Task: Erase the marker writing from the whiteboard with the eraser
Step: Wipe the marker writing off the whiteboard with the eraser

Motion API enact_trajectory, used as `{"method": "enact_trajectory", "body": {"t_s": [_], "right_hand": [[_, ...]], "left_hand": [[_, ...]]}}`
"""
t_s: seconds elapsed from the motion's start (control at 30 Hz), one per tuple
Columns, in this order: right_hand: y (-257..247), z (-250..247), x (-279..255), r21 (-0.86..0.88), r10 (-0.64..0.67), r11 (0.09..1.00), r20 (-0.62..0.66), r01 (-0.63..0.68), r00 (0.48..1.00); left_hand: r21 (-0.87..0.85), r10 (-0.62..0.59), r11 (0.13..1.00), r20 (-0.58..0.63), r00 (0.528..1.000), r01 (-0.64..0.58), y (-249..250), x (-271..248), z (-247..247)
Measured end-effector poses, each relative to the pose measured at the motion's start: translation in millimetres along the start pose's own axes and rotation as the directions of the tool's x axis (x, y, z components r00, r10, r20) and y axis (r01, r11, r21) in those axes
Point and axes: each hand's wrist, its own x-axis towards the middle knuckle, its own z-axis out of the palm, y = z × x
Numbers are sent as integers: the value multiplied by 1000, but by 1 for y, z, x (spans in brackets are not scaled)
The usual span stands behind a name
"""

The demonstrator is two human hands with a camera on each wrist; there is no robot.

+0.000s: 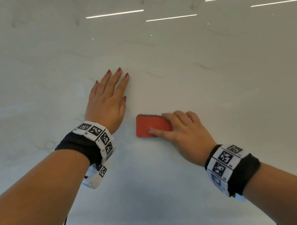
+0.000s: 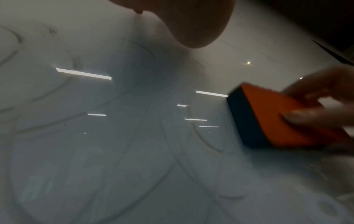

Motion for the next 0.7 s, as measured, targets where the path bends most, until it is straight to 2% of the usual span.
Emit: {"method": "enact_trajectory", "body": {"t_s": [0.1,0.23,0.37,0.53,0.7], "right_hand": [[0,-8,21,18,142,990,-65,-141,988],[-13,-12,42,95,333,942,-118,-323,936],[-33,-10,51,157,444,892,-119,-424,888],[-55,-3,58,125,382,921,-117,-368,917],[-79,17,42,54,192,980,-56,-190,980]], "left_hand": [[1,3,1000,4,1000,-3,-7,-2,-5],[17,-29,999,12,999,29,-33,-12,-13],[36,-53,998,36,998,52,-61,-22,-16],[14,-39,999,54,998,38,-73,-25,-16],[-30,-19,999,36,999,21,-74,-26,-14]]}}
